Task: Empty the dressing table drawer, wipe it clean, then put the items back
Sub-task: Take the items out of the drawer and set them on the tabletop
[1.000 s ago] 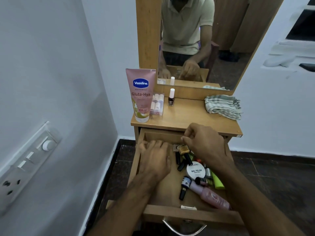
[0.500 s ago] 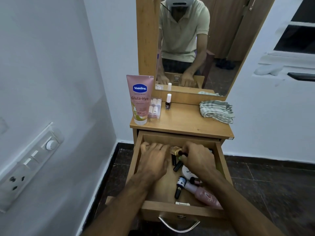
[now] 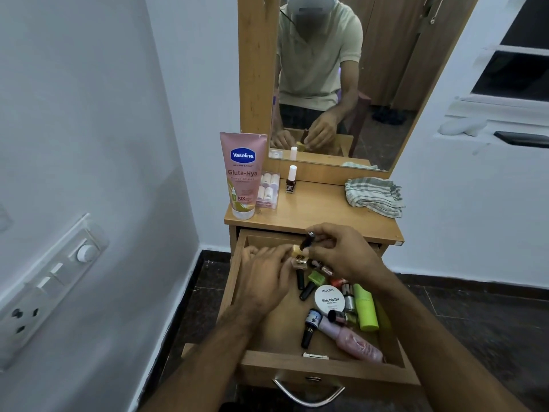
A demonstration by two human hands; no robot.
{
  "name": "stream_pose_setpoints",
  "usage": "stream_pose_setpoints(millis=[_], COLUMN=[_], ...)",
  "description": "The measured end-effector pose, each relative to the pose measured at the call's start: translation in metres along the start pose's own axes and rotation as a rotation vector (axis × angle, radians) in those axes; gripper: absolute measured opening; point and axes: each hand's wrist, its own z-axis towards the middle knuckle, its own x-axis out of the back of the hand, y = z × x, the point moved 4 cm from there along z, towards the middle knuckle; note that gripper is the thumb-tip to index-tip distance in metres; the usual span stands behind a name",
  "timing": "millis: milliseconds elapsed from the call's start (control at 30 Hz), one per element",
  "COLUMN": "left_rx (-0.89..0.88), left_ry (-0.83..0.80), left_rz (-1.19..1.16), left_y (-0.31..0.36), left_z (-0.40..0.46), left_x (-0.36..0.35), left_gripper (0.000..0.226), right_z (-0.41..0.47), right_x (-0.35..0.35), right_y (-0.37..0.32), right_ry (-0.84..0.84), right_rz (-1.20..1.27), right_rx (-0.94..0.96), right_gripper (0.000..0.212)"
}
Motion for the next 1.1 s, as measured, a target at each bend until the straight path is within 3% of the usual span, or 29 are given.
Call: stream_pose_setpoints(millis=[133,333,567,900,1000,1033,1100], left_rx=[0.001,0.039,0.030,0.036,0.031,0.027,0.024], left_ry=[0.025,-0.067,-0.186,-0.218,-0.206,-0.199,-0.196], left_rz=[-0.034,0.041,0.135,0.172,0.169,0.172,0.192], left_y=[0.001,-0.010,-0.015,-0.015,-0.015,-0.015,-0.015], left_z=[0.000,0.000,-0.004,-0.004,-0.003,-0.003,-0.002], left_x=[0.000,-0.008,-0.017,-0.019,-0.018,-0.018,-0.018], left_gripper=[0.035,0.050,0.054,0.048,0.043,0.042,0.041], right_z=[-0.004,0.033,0.093,0.117,0.079,0.064,0.035], right_x=[-0.010,0.023,0.027,0.028,0.028,0.022,0.000], right_y=[0.003,-0.012,-0.003,0.004,0.002,0.002,0.007], right_ry=[-0.024,0.252,0.191,0.345,0.499,0.465,0.217], right_rz=[-0.046,-0.053,-0.279,-0.083,-0.091,-0.121,-0.234], right_rx=[0.018,0.096,-0.038,-0.120,-0.003,0.034,0.002], right_gripper=[0.024,0.021,0.027,0.051,0.029,0.019,0.006])
